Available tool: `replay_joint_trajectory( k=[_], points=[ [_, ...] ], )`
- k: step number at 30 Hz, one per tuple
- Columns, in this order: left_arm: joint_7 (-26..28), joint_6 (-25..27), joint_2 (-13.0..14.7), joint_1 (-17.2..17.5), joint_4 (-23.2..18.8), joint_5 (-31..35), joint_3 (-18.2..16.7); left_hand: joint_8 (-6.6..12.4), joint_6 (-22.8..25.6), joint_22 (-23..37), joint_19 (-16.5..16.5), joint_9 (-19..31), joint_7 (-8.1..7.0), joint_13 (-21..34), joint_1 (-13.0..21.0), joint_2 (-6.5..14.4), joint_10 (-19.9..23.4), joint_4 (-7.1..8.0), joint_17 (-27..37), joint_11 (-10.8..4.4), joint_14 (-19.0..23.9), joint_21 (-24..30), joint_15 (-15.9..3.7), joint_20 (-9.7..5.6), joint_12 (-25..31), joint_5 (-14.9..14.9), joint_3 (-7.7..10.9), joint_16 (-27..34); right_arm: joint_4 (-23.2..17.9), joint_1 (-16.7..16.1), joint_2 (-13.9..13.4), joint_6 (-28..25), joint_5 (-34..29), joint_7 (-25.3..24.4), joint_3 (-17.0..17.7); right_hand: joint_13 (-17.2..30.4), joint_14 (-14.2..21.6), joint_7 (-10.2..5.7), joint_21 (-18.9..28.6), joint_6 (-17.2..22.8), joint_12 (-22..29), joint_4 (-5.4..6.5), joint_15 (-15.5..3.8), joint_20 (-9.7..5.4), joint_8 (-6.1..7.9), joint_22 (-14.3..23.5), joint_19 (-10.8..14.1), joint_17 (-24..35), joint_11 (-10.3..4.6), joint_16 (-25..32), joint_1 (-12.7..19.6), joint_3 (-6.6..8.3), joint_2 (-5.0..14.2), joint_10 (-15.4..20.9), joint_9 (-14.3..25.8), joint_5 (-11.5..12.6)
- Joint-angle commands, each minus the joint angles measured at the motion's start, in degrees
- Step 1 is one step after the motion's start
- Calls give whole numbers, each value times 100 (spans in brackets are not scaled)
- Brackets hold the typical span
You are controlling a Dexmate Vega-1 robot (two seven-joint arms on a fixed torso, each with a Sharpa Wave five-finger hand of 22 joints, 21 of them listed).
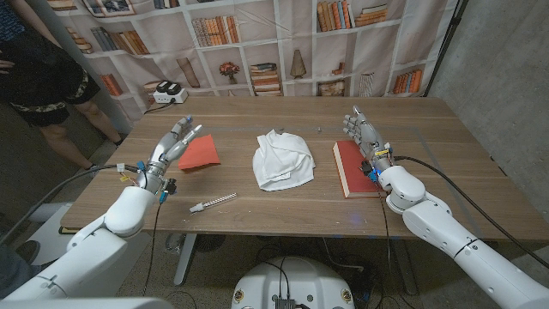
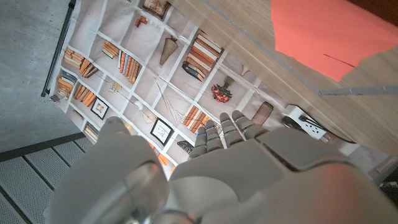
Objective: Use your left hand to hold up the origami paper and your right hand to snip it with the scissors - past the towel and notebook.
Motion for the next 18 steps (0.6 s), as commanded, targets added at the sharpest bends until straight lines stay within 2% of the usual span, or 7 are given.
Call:
replay_joint_trajectory(
  k=[1, 2, 3, 9, 11, 14, 18],
  points=[
    [1093, 814, -54, 465, -526, 1035, -252, 67, 301, 31, 252, 19, 52, 25, 188, -3, 358, -104, 16, -31, 367, 78, -24, -93, 79, -22, -6, 97, -37, -54, 11, -8, 9, -31, -10, 16, 58, 1, -8, 58, 37, -16, 2, -54, 3, 20, 42, 25, -1, 2, 64, 13, 11, 46, 19, -13],
    [1201, 899, -83, 471, -556, 1155, -247, 123, 563, 34, 418, 22, 59, 32, 240, -4, 609, -128, 21, -39, 582, 116, -36, -101, 131, -34, -19, 133, -37, -50, 22, -21, 26, -26, -16, 16, 60, 3, -8, 61, 37, -17, 8, -52, 4, 20, 44, 25, 0, 2, 63, 12, 12, 48, 19, -14],
    [1303, 1002, -110, 479, -595, 1278, -241, 145, 673, 36, 502, 22, 63, 36, 270, -6, 674, -143, 21, -38, 656, 137, -53, -104, 134, -41, -23, 139, -29, -42, 22, -15, 15, -11, -31, 16, 63, 0, -8, 60, 36, -17, 7, -52, 3, 20, 44, 26, -5, 3, 62, 12, 13, 48, 19, -15],
    [1676, 1687, -160, 566, -884, 1944, -206, 179, 918, 35, 671, 21, 12, 42, 430, -10, 900, -227, 18, -74, 864, 163, -95, -111, 157, -54, -10, 149, -44, -19, 38, -53, -1, -8, -76, 16, 62, -1, -12, 64, 34, -19, 8, -49, 2, 21, 41, 27, 5, 1, 58, 9, 18, 48, 20, -20],
    [1788, 1988, -176, 605, -1002, 2204, -183, 163, 932, 31, 704, 21, -9, 43, 595, -8, 935, -319, 13, -108, 897, 157, -123, -118, 143, -48, 30, 133, -55, -15, 33, -59, -17, -11, -84, 16, 61, -3, -14, 64, 31, -20, 8, -46, 2, 21, 39, 27, 5, 0, 57, 8, 19, 43, 20, -21],
    [1876, 2417, -195, 648, -1162, 2524, -149, 115, 954, 23, 767, 22, -65, 46, 1088, -43, 970, -601, 5, -153, 960, 125, -155, -134, 79, -37, 137, 78, -82, -6, 19, -122, 8, -6, -87, 17, 59, -7, -15, 66, 31, -21, 6, -46, 1, 21, 38, 28, 0, -1, 54, 6, 22, 44, 20, -24],
    [1930, 2841, -237, 658, -1285, 2821, -94, 98, 982, 22, 791, 24, -119, 47, 1297, -71, 1015, -719, 3, -219, 991, 110, -196, -131, 61, -37, 175, 55, -56, 22, 38, -157, 47, 23, -107, 17, 50, -4, -17, 53, 12, -25, 6, -47, -5, 21, 37, 28, -2, -5, 54, 4, 26, 1, 20, -27]
  ],
)
